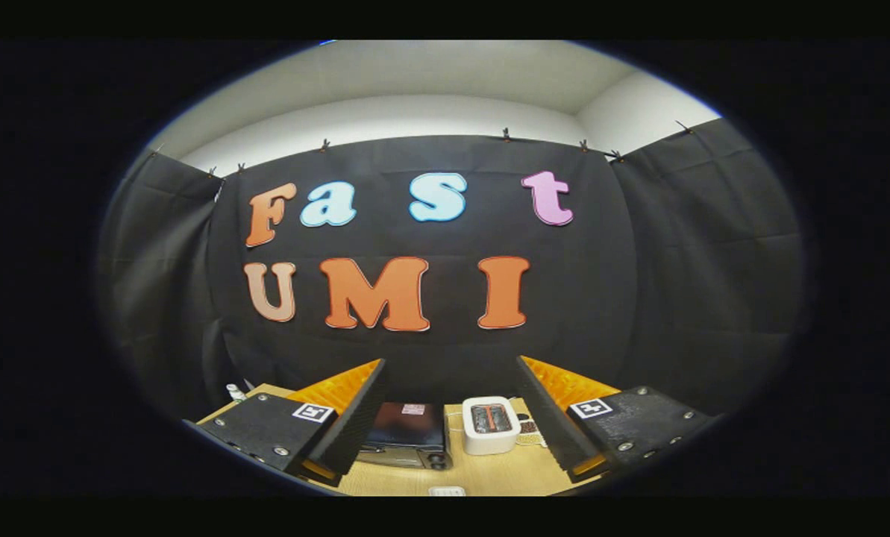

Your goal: Open the toaster oven, put the food inside, and close the toaster oven door.

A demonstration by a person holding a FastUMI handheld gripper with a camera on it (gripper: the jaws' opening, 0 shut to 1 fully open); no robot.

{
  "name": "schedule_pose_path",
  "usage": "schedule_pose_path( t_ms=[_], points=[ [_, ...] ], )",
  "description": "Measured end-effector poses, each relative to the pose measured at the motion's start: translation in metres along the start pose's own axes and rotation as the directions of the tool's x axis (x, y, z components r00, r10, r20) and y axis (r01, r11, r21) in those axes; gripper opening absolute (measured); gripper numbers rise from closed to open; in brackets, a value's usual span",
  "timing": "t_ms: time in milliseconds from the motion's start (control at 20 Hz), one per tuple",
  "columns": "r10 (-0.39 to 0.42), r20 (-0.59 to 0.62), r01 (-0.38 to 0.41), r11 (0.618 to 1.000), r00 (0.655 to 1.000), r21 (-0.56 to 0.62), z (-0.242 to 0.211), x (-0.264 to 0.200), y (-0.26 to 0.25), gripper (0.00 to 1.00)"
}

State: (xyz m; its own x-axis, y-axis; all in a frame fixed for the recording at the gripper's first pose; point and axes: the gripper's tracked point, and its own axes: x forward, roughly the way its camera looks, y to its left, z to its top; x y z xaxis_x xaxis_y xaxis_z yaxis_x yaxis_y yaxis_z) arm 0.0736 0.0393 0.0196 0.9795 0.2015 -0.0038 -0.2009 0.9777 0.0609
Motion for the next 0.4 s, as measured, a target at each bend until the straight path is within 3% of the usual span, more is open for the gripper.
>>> schedule_pose_path(
  t_ms=[400],
  points=[
    [0.005, 0.004, -0.005, 1.0, 1.0, 0.004, -0.0003, -0.003, -0.0041, 0.99]
  ],
)
